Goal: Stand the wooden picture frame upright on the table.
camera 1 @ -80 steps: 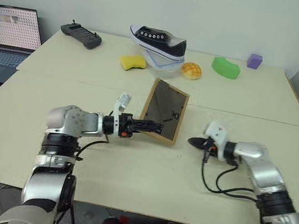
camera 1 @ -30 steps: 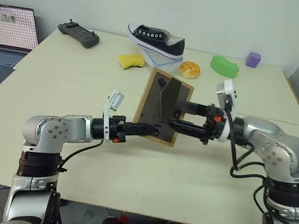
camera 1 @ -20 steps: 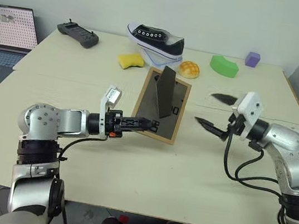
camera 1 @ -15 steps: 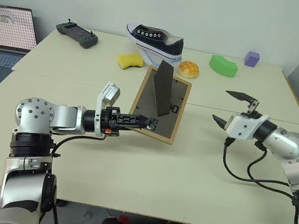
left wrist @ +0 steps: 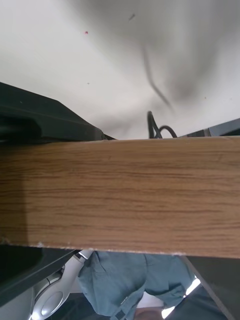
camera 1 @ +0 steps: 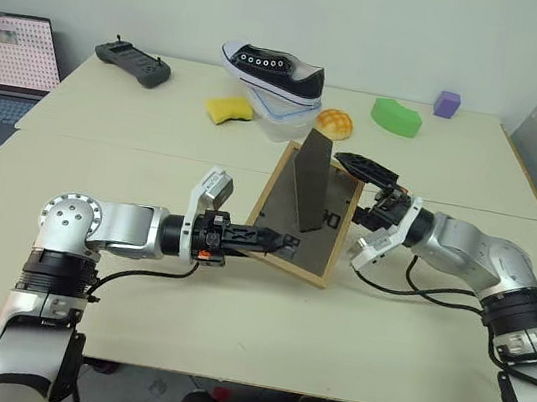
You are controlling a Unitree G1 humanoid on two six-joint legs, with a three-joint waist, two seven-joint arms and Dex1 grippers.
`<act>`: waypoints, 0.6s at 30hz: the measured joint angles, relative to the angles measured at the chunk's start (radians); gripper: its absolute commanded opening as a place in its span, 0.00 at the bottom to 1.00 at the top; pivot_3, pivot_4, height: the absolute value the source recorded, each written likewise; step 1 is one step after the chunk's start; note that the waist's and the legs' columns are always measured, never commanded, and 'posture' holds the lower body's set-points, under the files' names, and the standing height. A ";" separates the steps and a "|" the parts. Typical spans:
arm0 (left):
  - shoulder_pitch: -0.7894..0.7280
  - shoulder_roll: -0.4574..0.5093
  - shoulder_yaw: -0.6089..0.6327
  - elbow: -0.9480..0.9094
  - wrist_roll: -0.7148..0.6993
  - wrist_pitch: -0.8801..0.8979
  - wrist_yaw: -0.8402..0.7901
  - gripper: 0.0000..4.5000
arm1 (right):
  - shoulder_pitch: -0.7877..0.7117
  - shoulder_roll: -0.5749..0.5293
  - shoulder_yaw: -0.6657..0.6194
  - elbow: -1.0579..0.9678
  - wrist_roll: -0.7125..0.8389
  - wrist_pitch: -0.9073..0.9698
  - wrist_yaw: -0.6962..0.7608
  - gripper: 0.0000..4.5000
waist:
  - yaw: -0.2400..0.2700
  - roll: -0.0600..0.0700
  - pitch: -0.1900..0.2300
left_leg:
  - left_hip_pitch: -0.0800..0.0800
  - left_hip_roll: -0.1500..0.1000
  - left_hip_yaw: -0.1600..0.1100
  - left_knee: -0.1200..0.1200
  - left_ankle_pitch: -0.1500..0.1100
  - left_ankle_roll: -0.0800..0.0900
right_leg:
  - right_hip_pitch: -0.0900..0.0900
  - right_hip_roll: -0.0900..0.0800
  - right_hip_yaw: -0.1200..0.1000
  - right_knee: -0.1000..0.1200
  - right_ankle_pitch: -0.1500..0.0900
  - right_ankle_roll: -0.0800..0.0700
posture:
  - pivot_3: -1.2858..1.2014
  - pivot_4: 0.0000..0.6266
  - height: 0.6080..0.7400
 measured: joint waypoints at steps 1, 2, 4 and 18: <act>0.003 0.002 -0.005 -0.011 -0.003 -0.011 0.000 0.29 | -0.011 0.002 0.007 0.002 0.000 -0.016 0.000 0.83 | 0.001 0.000 0.000 | 0.000 0.000 0.000 0.000 0.000 0.000 | 0.000 0.000 0.000 0.000 0.000 0.000 | 0.52 0.24 1.00; 0.009 0.004 -0.006 -0.017 -0.005 -0.019 0.000 0.29 | -0.015 0.002 0.007 0.004 0.000 -0.024 -0.001 0.79 | 0.001 0.000 0.000 | 0.000 0.000 0.000 0.000 0.000 0.000 | 0.001 0.000 0.000 0.000 0.000 0.000 | 0.52 0.24 1.00; 0.012 0.004 -0.008 -0.035 -0.007 -0.032 -0.001 0.29 | -0.015 0.001 0.007 0.015 0.005 -0.043 0.000 0.68 | 0.001 0.000 0.000 | 0.001 0.000 0.000 0.000 0.000 0.000 | 0.001 0.000 0.000 0.000 0.000 0.000 | 0.52 0.24 1.00; 0.055 0.038 -0.016 -0.135 -0.039 -0.121 -0.031 0.62 | -0.022 -0.036 0.009 0.087 0.013 -0.102 0.013 0.19 | -0.001 0.000 0.000 | 0.002 -0.001 0.001 0.000 0.000 0.000 | 0.001 0.000 0.001 0.000 0.000 0.000 | 0.52 0.24 1.00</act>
